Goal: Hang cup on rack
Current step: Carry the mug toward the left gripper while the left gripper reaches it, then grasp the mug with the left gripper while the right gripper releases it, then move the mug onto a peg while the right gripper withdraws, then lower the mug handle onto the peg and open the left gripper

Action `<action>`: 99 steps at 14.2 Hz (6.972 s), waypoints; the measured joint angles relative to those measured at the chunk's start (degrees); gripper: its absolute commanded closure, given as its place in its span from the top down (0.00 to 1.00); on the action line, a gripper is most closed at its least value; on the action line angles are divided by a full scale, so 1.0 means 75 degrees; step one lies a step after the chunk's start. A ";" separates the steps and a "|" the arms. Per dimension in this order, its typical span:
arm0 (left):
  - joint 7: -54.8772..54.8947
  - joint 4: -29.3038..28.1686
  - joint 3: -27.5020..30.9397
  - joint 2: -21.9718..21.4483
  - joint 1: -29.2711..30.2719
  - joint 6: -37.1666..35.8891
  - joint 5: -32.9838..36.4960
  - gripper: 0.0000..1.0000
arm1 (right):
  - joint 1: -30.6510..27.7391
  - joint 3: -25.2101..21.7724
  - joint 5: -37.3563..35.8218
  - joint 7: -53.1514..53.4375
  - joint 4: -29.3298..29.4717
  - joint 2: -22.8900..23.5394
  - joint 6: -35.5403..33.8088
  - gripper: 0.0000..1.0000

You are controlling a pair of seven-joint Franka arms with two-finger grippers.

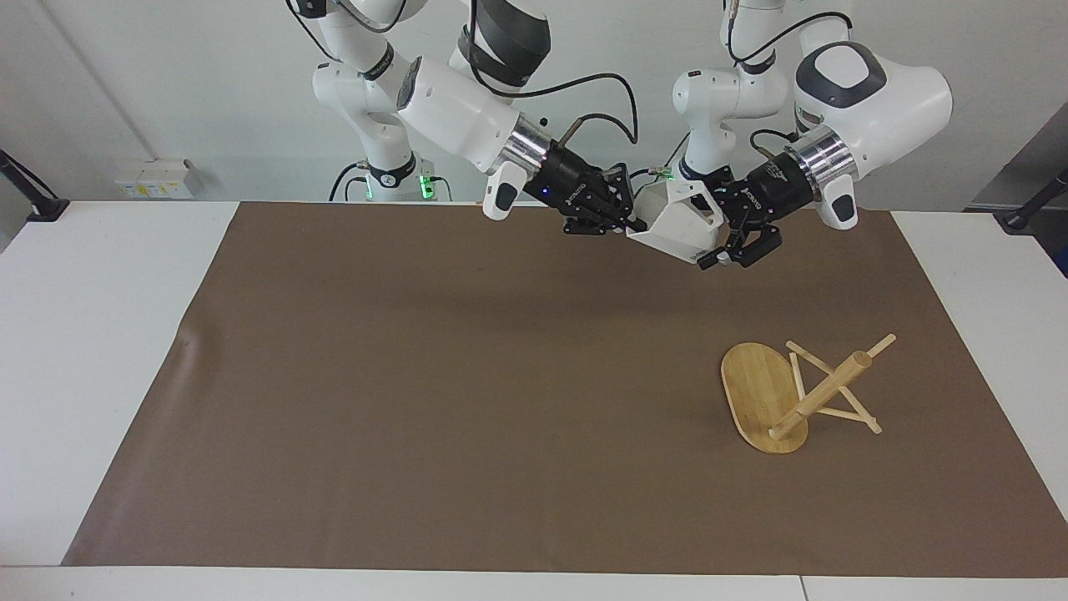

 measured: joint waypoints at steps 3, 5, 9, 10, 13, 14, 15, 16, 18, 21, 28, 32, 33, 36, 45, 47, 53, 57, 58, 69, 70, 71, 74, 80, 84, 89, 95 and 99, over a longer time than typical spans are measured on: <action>0.0000 0.0002 0.0001 0.0000 0.0000 0.0000 0.0000 0.68 | 0.0000 0.0000 0.0000 0.0000 -0.0001 0.0000 0.0000 0.00; 0.0030 0.0001 -0.0002 -0.0001 -0.0002 -0.0058 0.0041 0.00 | -0.0004 -0.0011 0.0000 -0.0003 0.0001 0.0001 0.0021 0.00; 0.0141 0.0001 -0.0002 0.0004 -0.0001 -0.0090 0.0064 0.00 | -0.0006 -0.0015 0.0000 -0.0092 -0.0004 0.0002 0.0002 0.00; 0.0145 0.0001 -0.0002 0.0004 -0.0001 -0.0090 0.0064 0.00 | -0.0006 -0.0015 0.0000 -0.0092 -0.0004 0.0001 0.0002 0.00; 0.0146 -0.0003 -0.0001 0.0005 -0.0001 -0.0090 0.0064 0.00 | -0.0006 -0.0015 0.0000 -0.0092 -0.0007 0.0002 0.0002 0.24; 0.0146 -0.0010 -0.0004 0.0006 -0.0001 -0.0076 0.0064 0.00 | -0.0004 -0.0015 0.0010 -0.0047 -0.0007 0.0001 0.0003 0.38; 0.0146 -0.0016 -0.0004 0.0009 -0.0001 -0.0048 0.0064 0.00 | -0.0001 -0.0013 0.0011 0.0063 -0.0007 0.0001 0.0004 0.53; 0.0146 -0.0018 -0.0004 0.0012 -0.0001 -0.0038 0.0064 0.00 | 0.0000 -0.0012 0.0012 0.0125 -0.0007 0.0001 0.0005 0.63; 0.0146 -0.0024 -0.0006 0.0015 -0.0001 -0.0035 0.0064 0.00 | 0.0000 -0.0012 0.0012 0.0161 -0.0007 0.0001 0.0007 0.85; 0.0146 -0.0077 -0.0027 0.0015 -0.0008 -0.0035 0.0065 0.00 | 0.0000 -0.0012 0.0012 0.0162 -0.0007 0.0001 0.0012 1.00; -0.0047 -0.0230 0.0039 0.0014 0.0013 -0.0022 0.0846 0.00 | -0.0003 -0.0019 0.0012 0.0162 -0.0007 0.0001 0.0021 1.00; -0.0979 -0.0512 0.0091 -0.0013 0.0054 -0.0002 0.1432 0.00 | -0.0078 -0.0091 0.0008 0.0162 -0.0012 0.0001 0.0022 1.00; -0.1351 -0.0589 0.0095 -0.0030 0.0075 0.0038 0.1612 0.00 | -0.0136 -0.0124 -0.0045 0.0159 -0.0014 0.0001 0.0024 1.00; -0.2681 -0.0758 0.0092 -0.0067 0.0102 0.0321 0.2462 0.00 | -0.0478 -0.0193 -0.0720 0.0155 -0.0054 0.0004 0.0024 1.00; -0.4220 -0.1259 0.0047 0.0113 0.0104 0.2195 0.2565 0.00 | -0.1365 -0.0502 -0.3527 0.0165 -0.0052 -0.0027 -0.1077 1.00; -0.4375 -0.1264 0.0055 0.0284 0.0107 0.2603 0.2565 0.00 | -0.1378 -0.0773 -0.4204 0.0169 0.0153 -0.0085 -0.1771 1.00; -0.5118 -0.1260 0.0029 0.0704 0.0099 0.3661 0.2565 0.00 | -0.1397 -0.1348 -0.5856 0.0183 0.0790 -0.0199 -0.3648 1.00; -0.5410 -0.1258 0.0010 0.0791 0.0095 0.4035 0.2565 0.00 | -0.1412 -0.1617 -0.6604 0.0183 0.1143 -0.0202 -0.4531 1.00; -0.5480 -0.1258 0.0010 0.0807 0.0095 0.4087 0.2565 0.00 | -0.1420 -0.1661 -0.6809 0.0183 0.1280 -0.0203 -0.4802 1.00; -0.5930 -0.1245 0.0022 0.1017 0.0103 0.4448 0.2565 0.00 | -0.1501 -0.3058 -0.7016 0.0079 0.2056 -0.0207 -0.6446 1.00; -0.5988 -0.1236 0.0030 0.1017 0.0104 0.4468 0.2565 0.00 | -0.1504 -0.3156 -0.7017 0.0078 0.2056 -0.0207 -0.6464 1.00; -0.6043 -0.1229 0.0036 0.1017 0.0105 0.4478 0.2565 0.00 | -0.1517 -0.3220 -0.7018 0.0078 0.2056 -0.0207 -0.6482 1.00; -0.6228 -0.1227 0.0057 0.1020 0.0111 0.4525 0.2565 0.00 | -0.1750 -0.3237 -0.7069 -0.0189 0.2055 -0.0208 -0.6488 1.00; -0.6721 -0.1227 0.0085 0.1127 0.0117 0.4797 0.2565 0.00 | -0.2074 -0.3424 -0.7216 -0.0721 0.2015 -0.0208 -0.6456 1.00; -0.7092 -0.1227 0.0096 0.1138 0.0118 0.4902 0.2565 0.00 | -0.2074 -0.3520 -0.7217 -0.0722 0.1657 -0.0203 -0.6095 1.00; -0.7371 -0.1228 0.0130 0.1212 0.0179 0.5030 0.2565 0.00 | -0.2075 -0.3590 -0.7329 -0.0724 0.1411 -0.0248 -0.5975 1.00; -0.7407 -0.1228 0.0123 0.1263 0.0205 0.5099 0.2565 1.00 | -0.2060 -0.3564 -0.7420 -0.0727 0.1260 -0.0588 -0.5751 1.00; -0.7422 -0.1187 0.0139 0.1263 0.0367 0.5049 0.2565 1.00 | -0.2060 -0.3563 -0.7424 -0.0727 0.1257 -0.0648 -0.5752 1.00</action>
